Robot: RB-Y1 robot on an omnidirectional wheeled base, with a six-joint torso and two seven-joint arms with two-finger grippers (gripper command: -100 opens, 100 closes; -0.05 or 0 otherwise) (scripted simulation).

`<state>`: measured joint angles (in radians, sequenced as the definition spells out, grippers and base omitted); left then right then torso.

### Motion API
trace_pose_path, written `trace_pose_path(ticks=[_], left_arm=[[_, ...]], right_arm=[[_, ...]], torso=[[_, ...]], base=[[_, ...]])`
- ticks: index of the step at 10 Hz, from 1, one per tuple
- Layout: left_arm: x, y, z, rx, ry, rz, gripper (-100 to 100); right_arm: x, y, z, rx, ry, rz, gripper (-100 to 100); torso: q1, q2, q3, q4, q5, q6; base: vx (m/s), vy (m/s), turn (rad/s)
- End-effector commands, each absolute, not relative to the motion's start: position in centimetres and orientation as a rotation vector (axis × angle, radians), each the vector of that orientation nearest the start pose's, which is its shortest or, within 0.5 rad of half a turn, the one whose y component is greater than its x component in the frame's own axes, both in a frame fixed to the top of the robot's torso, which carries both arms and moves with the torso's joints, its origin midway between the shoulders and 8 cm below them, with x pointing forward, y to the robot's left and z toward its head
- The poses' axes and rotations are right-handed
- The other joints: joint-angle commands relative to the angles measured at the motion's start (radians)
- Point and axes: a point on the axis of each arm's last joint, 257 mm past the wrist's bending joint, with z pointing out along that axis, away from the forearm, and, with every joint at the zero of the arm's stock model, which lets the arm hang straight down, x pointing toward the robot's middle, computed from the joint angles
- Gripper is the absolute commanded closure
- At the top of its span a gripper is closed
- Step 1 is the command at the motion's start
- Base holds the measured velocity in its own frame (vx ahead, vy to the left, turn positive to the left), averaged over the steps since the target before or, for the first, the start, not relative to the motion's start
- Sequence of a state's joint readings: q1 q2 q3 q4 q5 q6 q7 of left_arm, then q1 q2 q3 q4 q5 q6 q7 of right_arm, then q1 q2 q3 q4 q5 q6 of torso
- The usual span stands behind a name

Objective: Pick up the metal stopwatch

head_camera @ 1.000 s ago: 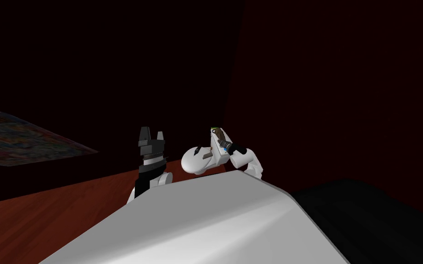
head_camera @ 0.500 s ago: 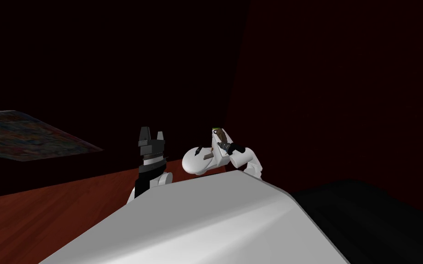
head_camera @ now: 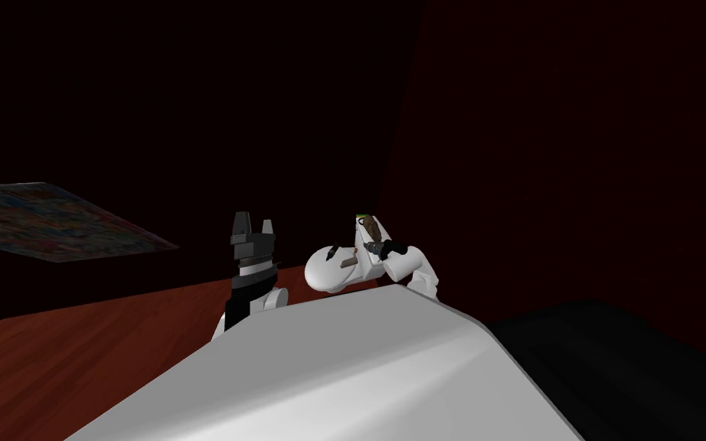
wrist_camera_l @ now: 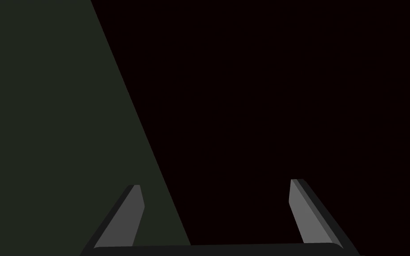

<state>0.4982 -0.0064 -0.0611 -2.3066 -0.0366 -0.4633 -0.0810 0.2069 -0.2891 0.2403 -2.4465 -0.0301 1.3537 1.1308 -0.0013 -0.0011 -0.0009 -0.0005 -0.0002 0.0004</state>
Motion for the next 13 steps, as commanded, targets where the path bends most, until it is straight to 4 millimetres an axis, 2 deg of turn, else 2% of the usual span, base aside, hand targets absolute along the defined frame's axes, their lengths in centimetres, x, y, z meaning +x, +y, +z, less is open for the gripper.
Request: trace_pose_path(ticks=[1,3,6,13], left_arm=[[34.8,25.5,3.0,-0.622,0.654,-1.264,0],[34.8,25.5,3.0,-0.622,0.654,-1.264,0],[34.8,25.5,3.0,-0.622,0.654,-1.264,0],[34.8,25.5,3.0,-0.622,0.654,-1.264,0]], right_arm=[[37.5,-20.1,-24.4,0.042,2.335,0.07,-100],[36.9,-20.4,-25.0,0.048,2.369,0.055,-100],[35.4,-20.7,-26.0,-0.074,2.441,-0.015,-100],[32.0,-21.8,-27.7,-0.234,2.576,-0.127,-100]], torso=[[0.0,0.0,0.0,0.0,0.0,0.0],[0.0,-0.001,-0.001,0.0,0.0,0.0],[0.0,0.0,0.0,0.0,0.0,0.0],[-0.001,0.0,0.0,0.0,0.0,0.0]], base=[[0.04,-0.017,0.106],[0.028,-0.015,0.023],[0.024,-0.023,0.112],[0.026,-0.03,0.059]])
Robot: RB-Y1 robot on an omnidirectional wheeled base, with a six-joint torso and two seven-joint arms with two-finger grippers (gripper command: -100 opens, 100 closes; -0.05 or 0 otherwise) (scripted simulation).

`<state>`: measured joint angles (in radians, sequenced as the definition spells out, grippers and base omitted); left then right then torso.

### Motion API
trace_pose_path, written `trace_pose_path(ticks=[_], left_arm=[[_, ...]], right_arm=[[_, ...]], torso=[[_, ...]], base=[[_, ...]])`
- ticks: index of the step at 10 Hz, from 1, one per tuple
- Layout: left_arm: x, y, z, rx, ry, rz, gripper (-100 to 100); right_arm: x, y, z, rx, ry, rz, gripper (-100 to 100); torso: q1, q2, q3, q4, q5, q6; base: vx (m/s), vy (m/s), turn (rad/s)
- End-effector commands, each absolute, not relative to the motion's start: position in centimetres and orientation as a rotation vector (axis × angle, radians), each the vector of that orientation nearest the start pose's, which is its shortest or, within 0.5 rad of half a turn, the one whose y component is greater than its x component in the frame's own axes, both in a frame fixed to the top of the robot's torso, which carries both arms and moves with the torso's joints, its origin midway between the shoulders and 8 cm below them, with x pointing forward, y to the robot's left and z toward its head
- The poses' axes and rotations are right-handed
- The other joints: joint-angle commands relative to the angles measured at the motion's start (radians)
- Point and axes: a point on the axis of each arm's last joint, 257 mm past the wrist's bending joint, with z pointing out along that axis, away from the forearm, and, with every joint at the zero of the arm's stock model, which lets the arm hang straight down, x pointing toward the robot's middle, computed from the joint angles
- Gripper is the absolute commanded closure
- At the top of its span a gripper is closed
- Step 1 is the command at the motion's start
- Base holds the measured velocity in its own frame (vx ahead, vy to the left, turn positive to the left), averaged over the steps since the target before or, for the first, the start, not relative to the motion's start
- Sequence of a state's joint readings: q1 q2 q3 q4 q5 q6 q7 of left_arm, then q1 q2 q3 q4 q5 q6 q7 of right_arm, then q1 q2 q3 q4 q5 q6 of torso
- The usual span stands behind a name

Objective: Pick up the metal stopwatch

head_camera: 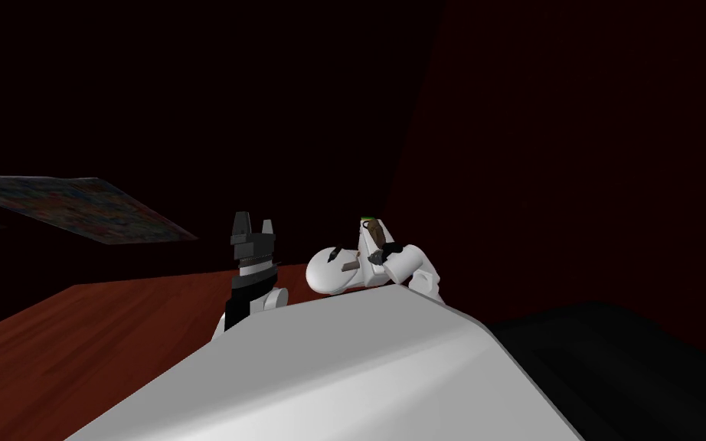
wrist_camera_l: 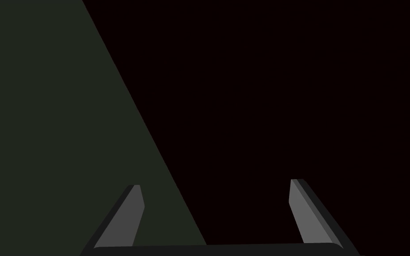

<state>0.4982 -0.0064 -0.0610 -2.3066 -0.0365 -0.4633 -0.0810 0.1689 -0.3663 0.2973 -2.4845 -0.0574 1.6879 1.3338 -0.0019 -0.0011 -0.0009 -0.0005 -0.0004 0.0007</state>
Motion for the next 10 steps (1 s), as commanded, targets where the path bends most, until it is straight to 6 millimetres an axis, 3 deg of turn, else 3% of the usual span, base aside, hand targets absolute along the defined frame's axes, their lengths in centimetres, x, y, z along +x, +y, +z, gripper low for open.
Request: trace_pose_path(ticks=[1,10], left_arm=[[34.8,25.5,3.0,-0.622,0.654,-1.264,0],[34.8,25.5,3.0,-0.622,0.655,-1.264,0]], right_arm=[[31.1,-22.1,-28.0,-0.283,2.606,-0.155,-100],[25.9,-23.4,-28.1,-0.483,2.727,-0.257,-100]], torso=[[0.0,0.0,0.0,0.0,0.0,0.0],[-0.003,-0.001,0.0,0.0,-0.001,0.0]], base=[[0.025,-0.035,0.089],[0.03,-0.053,0.06]])
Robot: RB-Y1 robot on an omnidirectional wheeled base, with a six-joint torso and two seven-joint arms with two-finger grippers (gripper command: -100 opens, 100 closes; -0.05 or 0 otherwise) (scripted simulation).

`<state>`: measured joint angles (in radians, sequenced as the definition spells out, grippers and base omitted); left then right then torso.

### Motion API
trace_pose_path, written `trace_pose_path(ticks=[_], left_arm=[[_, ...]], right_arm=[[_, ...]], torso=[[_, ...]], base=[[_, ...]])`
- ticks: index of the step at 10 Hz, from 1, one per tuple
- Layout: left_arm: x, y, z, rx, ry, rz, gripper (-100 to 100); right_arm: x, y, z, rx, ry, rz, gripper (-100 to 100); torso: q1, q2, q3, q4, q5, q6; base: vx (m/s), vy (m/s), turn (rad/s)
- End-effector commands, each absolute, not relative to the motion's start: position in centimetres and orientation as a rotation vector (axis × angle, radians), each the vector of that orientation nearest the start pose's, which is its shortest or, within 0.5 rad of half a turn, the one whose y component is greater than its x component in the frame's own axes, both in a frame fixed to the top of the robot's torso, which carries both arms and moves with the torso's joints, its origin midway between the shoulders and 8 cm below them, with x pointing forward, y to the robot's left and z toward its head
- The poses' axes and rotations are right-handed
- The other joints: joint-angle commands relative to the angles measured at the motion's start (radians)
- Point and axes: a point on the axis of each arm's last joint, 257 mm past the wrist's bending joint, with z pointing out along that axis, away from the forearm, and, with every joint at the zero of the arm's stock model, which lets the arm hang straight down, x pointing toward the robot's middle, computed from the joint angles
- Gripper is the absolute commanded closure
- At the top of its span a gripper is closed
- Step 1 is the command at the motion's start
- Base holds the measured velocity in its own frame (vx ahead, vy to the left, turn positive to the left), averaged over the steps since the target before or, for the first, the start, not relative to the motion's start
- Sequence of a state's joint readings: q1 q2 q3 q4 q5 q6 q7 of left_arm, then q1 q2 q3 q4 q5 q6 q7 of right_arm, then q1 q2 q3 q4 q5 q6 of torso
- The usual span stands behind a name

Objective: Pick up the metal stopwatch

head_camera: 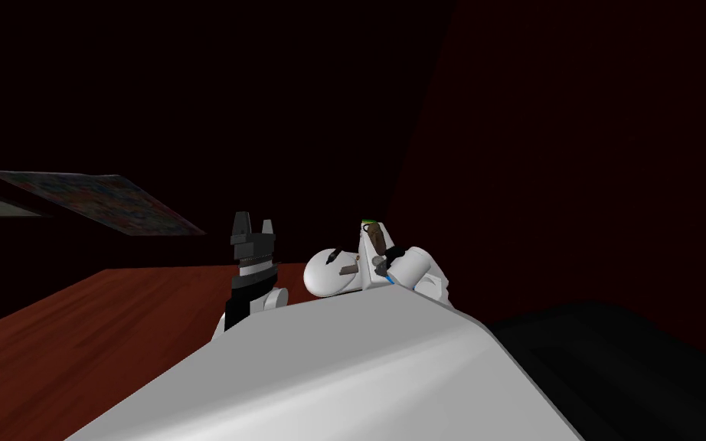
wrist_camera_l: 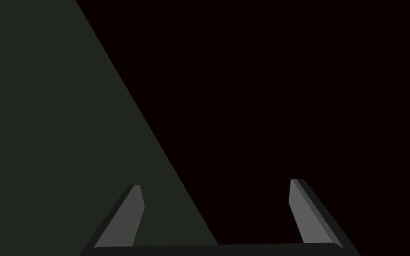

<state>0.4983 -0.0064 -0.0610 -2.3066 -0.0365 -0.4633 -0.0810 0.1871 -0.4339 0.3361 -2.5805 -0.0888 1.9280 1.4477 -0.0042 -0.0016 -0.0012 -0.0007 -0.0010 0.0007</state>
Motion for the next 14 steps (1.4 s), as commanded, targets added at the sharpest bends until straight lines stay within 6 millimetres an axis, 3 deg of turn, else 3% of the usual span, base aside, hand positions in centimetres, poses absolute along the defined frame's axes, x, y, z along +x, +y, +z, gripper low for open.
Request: trace_pose_path(ticks=[1,2,3,8,9,13,14], left_arm=[[34.8,25.5,3.0,-0.622,0.655,-1.264,0],[34.8,25.5,3.0,-0.622,0.654,-1.264,0],[34.8,25.5,3.0,-0.622,0.654,-1.264,0],[34.8,25.5,3.0,-0.622,0.654,-1.264,0],[34.8,25.5,3.0,-0.622,0.654,-1.264,0],[34.8,25.5,3.0,-0.622,0.654,-1.264,0],[34.8,25.5,3.0,-0.622,0.654,-1.264,0]], right_arm=[[26.3,-23.4,-28.2,-0.476,2.722,-0.252,-100],[26.2,-23.4,-28.2,-0.478,2.724,-0.254,0],[26.7,-23.5,-28.9,-0.467,2.726,-0.256,-100],[27.6,-23.6,-30.2,-0.447,2.732,-0.259,-100],[27.6,-23.6,-30.3,-0.446,2.73,-0.258,100],[27.7,-23.7,-30.2,-0.441,2.728,-0.261,100],[27.7,-23.7,-30.2,-0.441,2.728,-0.261,0]], torso=[[0.0,0.0,0.0,0.0,0.0,0.0],[0.003,0.001,0.001,0.0,0.0,0.0],[0.004,0.002,0.001,0.0,0.001,0.0],[0.001,0.003,0.002,0.001,0.002,0.0],[0.001,0.003,0.001,0.001,0.002,0.0],[-0.001,0.002,0.001,-0.001,0.002,-0.001],[-0.001,0.002,0.001,-0.001,0.002,-0.001]], base=[[0.004,-0.018,0.028],[0.0,0.0,0.0],[-0.012,-0.009,0.051],[-0.018,-0.009,0.042],[0.0,0.0,0.0],[0.001,0.0,-0.002],[0.0,0.0,0.0]])
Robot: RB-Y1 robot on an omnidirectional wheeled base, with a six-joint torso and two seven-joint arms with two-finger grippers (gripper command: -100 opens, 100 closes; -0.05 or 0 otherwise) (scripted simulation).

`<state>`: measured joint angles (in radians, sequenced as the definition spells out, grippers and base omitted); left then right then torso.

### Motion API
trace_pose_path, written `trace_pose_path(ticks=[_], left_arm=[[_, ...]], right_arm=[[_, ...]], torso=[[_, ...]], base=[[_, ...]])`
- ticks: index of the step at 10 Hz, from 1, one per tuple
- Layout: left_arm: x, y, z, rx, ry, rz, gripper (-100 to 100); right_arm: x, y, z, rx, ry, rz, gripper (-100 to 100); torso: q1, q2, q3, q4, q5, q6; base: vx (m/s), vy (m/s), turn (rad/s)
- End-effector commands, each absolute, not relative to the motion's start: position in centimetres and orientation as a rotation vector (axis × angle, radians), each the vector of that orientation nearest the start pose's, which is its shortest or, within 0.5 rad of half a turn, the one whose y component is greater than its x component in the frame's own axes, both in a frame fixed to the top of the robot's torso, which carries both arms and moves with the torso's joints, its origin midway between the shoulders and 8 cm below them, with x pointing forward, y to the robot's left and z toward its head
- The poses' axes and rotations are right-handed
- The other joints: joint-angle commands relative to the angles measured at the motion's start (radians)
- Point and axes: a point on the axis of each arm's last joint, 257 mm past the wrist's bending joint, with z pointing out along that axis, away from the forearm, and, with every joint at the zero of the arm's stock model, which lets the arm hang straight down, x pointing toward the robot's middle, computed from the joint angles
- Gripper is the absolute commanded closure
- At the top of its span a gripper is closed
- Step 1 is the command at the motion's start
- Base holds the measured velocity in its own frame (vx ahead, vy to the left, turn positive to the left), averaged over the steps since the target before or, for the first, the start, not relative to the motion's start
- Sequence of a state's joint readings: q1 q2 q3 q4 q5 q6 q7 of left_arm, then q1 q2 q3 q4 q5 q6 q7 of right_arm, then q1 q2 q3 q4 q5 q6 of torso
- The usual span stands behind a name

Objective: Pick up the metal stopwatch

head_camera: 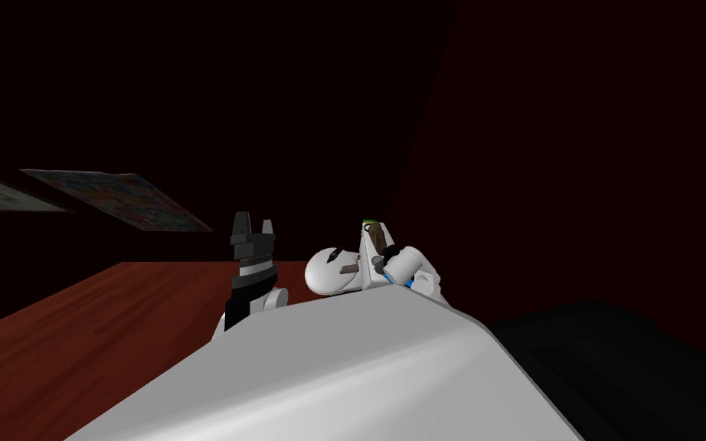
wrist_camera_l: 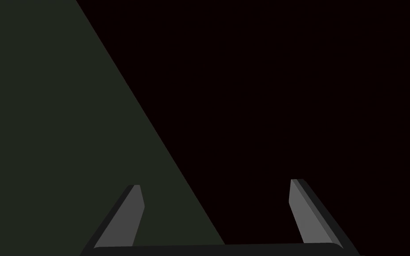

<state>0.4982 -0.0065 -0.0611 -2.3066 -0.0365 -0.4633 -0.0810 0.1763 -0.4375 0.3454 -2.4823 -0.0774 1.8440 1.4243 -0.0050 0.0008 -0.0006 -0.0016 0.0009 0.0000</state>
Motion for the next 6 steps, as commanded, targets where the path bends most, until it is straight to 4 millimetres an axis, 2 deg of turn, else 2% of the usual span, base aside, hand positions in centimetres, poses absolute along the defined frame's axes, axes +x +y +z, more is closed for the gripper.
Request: trace_pose_path(ticks=[1,4,5,6], left_arm=[[34.8,25.5,3.0,-0.622,0.654,-1.264,0],[34.8,25.5,3.0,-0.622,0.654,-1.264,0],[34.8,25.5,3.0,-0.622,0.654,-1.264,0],[34.8,25.5,3.0,-0.622,0.654,-1.264,0]], right_arm=[[27.2,-23.6,-29.5,-0.457,2.728,-0.258,100],[26.2,-23.4,-28.2,-0.477,2.724,-0.254,100],[26.4,-23.4,-28.4,-0.471,2.723,-0.254,100],[26.3,-23.4,-28.4,-0.473,2.725,-0.255,0]], torso=[[0.0,0.0,0.0,0.0,0.0,0.0],[0.001,-0.001,0.0,0.0,0.0,0.0],[0.001,-0.001,0.0,0.0,0.0,0.0],[0.001,0.0,0.0,0.0,0.0,0.0]], base=[[0.012,0.001,-0.073],[0.022,0.01,-0.056],[0.009,0.006,-0.011],[0.0,0.0,0.0]])
